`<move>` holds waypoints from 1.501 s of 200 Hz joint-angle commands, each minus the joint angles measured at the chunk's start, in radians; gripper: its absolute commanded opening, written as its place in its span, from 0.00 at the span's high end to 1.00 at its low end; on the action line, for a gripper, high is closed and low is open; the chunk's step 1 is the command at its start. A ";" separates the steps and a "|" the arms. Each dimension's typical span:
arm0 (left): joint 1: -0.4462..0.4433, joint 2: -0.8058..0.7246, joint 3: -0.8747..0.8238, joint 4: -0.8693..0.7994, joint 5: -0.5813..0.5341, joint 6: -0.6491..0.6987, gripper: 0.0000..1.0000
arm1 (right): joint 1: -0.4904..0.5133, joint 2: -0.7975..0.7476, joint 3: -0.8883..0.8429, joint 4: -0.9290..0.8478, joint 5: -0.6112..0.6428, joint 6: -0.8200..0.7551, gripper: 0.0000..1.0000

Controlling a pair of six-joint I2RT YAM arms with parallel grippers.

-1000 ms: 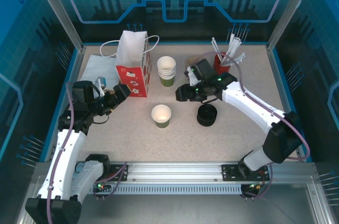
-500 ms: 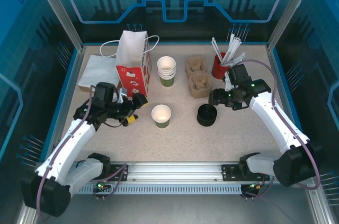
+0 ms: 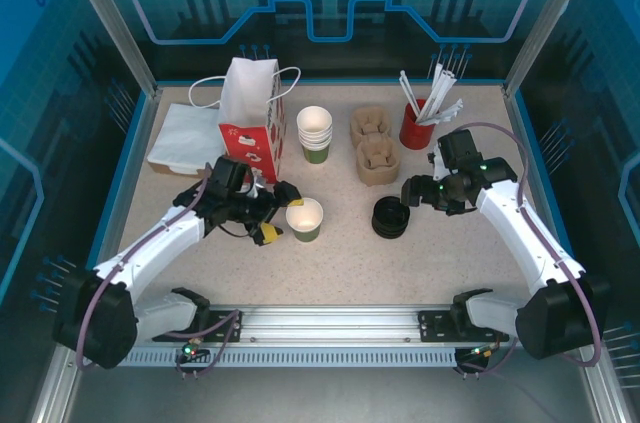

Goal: Pack the takeout coffee

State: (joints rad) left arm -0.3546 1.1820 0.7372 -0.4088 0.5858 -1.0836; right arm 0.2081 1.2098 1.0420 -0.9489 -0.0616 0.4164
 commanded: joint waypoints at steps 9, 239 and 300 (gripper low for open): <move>-0.018 0.041 0.022 0.066 0.043 -0.029 0.01 | -0.018 -0.007 -0.009 0.001 -0.015 -0.018 0.17; -0.087 0.162 0.255 -0.129 -0.219 0.224 0.01 | -0.010 0.176 -0.027 0.039 -0.057 -0.018 0.38; -0.087 0.029 0.307 -0.279 -0.409 0.359 0.01 | 0.042 0.305 0.014 0.076 -0.014 0.002 0.47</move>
State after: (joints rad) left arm -0.4370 1.2518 1.0210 -0.5827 0.2848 -0.8097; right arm 0.2295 1.4815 1.0245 -0.8898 -0.0864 0.4042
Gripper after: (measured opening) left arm 0.987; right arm 0.554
